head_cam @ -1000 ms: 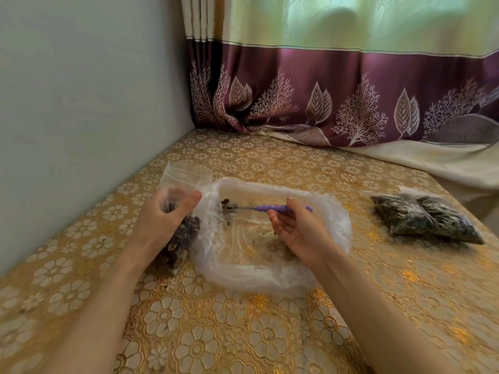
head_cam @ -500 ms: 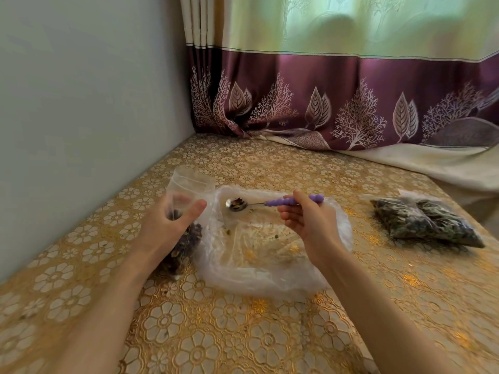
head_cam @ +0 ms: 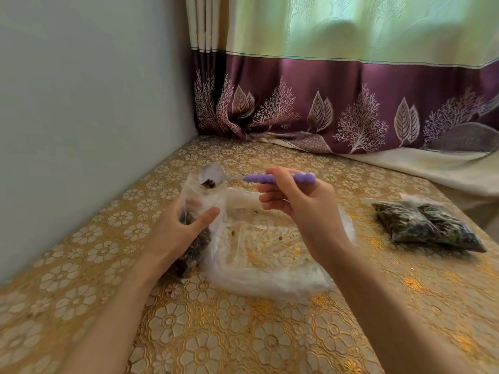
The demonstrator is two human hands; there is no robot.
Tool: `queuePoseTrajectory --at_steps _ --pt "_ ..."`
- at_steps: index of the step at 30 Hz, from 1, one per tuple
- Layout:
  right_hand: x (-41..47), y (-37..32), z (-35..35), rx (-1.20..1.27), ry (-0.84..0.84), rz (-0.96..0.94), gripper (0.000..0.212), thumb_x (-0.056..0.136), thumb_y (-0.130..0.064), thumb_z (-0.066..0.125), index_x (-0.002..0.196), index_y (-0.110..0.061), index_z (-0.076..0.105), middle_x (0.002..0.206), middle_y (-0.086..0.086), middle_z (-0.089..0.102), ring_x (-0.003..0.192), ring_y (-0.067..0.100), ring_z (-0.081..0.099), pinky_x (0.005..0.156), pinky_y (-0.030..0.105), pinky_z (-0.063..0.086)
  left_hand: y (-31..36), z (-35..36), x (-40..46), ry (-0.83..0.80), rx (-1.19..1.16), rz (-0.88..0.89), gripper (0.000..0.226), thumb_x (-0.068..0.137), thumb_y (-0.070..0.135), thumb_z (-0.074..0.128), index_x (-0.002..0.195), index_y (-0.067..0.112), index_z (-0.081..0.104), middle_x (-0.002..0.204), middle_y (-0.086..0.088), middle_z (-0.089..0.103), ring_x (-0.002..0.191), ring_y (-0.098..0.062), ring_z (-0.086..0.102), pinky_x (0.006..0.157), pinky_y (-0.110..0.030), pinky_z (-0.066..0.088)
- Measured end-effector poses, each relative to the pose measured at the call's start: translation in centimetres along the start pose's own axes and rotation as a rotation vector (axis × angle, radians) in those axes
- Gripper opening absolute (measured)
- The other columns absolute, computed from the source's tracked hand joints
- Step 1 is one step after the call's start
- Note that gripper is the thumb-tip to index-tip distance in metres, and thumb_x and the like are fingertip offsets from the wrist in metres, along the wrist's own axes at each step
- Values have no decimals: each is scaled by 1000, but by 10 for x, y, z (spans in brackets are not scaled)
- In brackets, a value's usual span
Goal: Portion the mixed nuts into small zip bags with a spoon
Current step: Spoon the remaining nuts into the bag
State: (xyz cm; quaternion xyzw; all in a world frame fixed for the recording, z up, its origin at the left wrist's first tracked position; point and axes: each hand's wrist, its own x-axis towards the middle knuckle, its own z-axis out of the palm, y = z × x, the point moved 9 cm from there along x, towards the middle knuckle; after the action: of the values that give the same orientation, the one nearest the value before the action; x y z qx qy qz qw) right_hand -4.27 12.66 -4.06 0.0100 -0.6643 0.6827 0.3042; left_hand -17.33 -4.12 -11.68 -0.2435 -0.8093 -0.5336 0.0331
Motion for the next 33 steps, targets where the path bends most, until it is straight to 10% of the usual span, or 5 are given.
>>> queuePoseTrajectory --at_steps 6,17,33 --pt "1 1 0 36 -64 16 16 95 -9 51 97 -6 67 80 3 73 72 16 64 64 24 54 1 0 0 27 -30 -3 70 59 68 57 111 22 54 100 10 59 87 1 54 65 -17 36" --pt "9 32 -79 -256 333 62 45 98 -25 48 61 -7 67 65 12 71 49 14 56 44 22 44 -4 1 1 9 -36 -4 72 61 78 60 111 26 51 110 10 60 100 -9 58 85 -32 46" --pt "7 78 -86 -194 417 259 40 96 -24 54 64 -8 71 71 11 73 60 16 67 64 26 56 -3 2 1 17 3 13 68 62 71 56 111 24 51 104 9 61 95 -4 56 72 -19 40"
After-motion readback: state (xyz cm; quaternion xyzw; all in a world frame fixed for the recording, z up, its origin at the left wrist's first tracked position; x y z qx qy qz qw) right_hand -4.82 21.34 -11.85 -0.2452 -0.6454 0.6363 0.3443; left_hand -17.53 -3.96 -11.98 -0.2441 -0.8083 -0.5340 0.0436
